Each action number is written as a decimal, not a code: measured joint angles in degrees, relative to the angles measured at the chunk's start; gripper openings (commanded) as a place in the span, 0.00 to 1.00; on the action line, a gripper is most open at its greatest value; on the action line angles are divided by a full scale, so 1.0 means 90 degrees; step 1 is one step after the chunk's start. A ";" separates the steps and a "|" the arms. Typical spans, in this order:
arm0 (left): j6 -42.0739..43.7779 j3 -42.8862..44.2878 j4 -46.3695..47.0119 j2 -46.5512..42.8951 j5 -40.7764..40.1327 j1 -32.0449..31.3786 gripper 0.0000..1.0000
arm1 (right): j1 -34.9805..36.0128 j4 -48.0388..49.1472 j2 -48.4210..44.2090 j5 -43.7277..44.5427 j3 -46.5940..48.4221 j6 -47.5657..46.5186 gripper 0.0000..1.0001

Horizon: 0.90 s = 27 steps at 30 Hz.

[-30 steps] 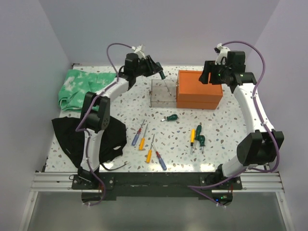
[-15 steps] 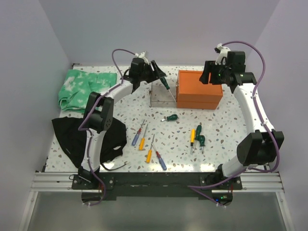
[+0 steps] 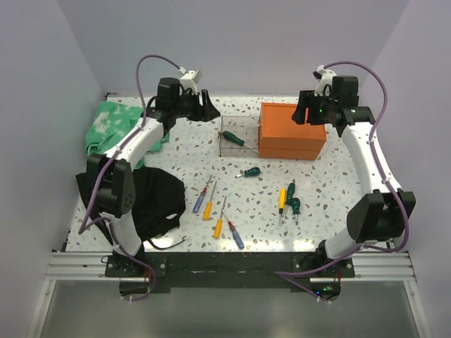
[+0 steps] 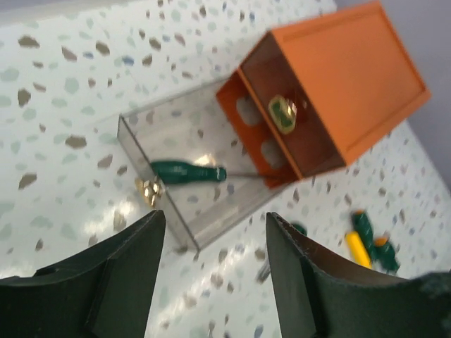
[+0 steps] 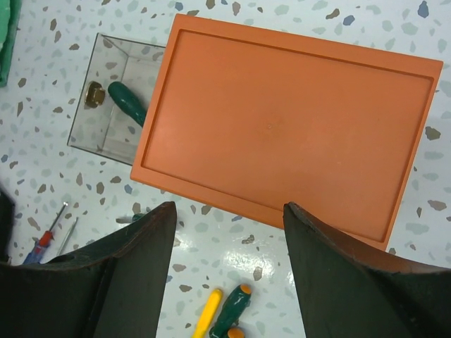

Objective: Sort the tools into containers

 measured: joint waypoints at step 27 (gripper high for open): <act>0.2795 -0.2606 -0.3198 -0.0593 -0.1360 -0.1112 0.58 | -0.0002 0.0034 -0.0403 0.0005 -0.0675 -0.0165 0.66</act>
